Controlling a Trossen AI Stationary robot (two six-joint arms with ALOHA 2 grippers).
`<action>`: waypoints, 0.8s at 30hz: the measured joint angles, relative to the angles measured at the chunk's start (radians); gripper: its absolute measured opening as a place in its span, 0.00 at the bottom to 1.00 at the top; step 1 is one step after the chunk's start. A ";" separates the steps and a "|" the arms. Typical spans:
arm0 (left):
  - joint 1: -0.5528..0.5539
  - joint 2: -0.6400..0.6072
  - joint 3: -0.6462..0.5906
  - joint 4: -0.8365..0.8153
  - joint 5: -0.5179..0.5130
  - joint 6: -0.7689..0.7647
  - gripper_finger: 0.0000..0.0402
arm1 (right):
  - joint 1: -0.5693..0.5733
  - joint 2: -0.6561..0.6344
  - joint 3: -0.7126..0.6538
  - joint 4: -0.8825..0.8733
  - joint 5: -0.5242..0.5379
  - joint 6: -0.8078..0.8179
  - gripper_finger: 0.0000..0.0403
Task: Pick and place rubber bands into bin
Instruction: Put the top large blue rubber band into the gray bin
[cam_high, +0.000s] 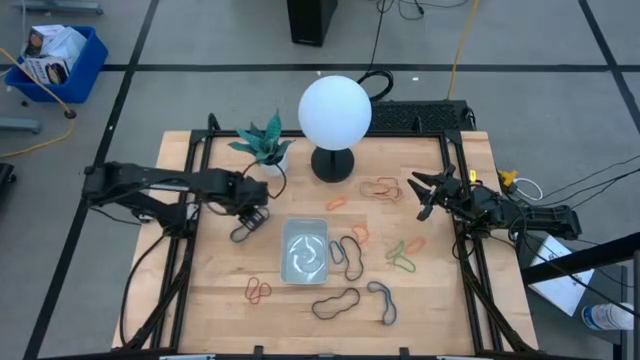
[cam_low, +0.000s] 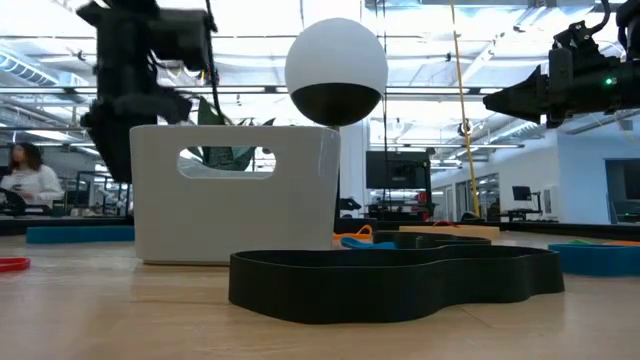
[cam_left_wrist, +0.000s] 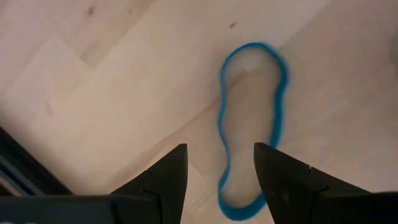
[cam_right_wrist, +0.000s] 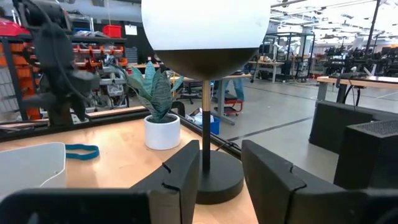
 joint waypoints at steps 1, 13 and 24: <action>0.011 0.021 0.000 0.000 0.009 0.000 0.48 | 0.000 0.000 0.000 0.000 0.000 0.000 0.28; 0.099 0.174 0.000 0.039 0.102 0.087 0.47 | 0.000 0.000 0.000 0.000 0.000 0.003 0.28; 0.103 0.278 0.000 0.126 0.099 0.111 0.47 | 0.000 0.000 0.000 0.000 0.000 0.002 0.28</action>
